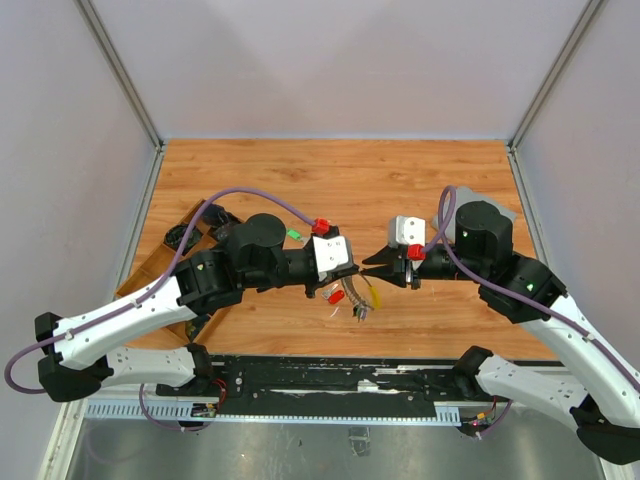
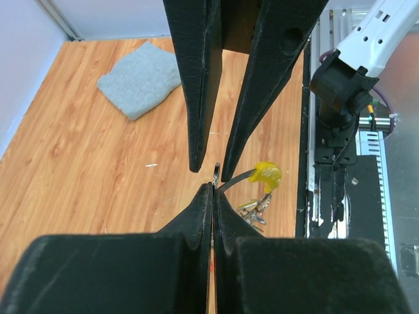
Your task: Put the keys on the keyring
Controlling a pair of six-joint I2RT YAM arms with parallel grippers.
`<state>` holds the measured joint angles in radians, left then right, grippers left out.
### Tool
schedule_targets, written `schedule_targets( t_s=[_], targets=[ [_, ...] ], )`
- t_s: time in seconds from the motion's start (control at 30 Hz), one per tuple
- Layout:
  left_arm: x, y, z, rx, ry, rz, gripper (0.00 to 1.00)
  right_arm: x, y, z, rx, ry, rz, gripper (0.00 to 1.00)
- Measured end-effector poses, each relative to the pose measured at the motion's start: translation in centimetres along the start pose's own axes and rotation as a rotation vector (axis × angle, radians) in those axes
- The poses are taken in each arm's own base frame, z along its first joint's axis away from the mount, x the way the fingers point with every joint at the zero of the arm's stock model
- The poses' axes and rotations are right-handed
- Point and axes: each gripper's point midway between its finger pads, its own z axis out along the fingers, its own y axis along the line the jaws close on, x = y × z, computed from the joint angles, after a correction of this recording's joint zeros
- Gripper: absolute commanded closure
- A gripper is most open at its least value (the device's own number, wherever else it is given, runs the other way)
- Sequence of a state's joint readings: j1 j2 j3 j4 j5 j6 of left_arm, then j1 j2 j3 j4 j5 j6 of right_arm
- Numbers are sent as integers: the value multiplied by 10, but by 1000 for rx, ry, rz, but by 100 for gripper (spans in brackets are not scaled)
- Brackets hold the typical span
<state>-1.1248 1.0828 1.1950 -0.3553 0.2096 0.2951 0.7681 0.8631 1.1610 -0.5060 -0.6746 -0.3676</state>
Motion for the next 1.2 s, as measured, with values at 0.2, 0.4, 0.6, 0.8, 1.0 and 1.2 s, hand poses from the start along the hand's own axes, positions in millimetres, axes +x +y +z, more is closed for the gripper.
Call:
schedule_targets(
  t_s=[0.2,0.4,0.6,0.8,1.0,1.2],
  targets=[
    [0,-1,0,2,0,9,99,0,1,1,-7,0,2,87],
    [0,1,0,-6,2,14,99,2,2,3,-20,4,9,99],
    [1,1,0,-8,8,12,99,3,4,3,-30,7,14,99],
    [-9,2,-5,-21,-31,6,77,-4,3,1,-10,-33,-12,100],
    [-44,6,-31,-64,-178,-2,69,-14,5,-6,26,-118,-31,100],
    [-74,5,-59,-89,-329,-31,64,-29,2,-6,61,-230,-18,100]
  ],
)
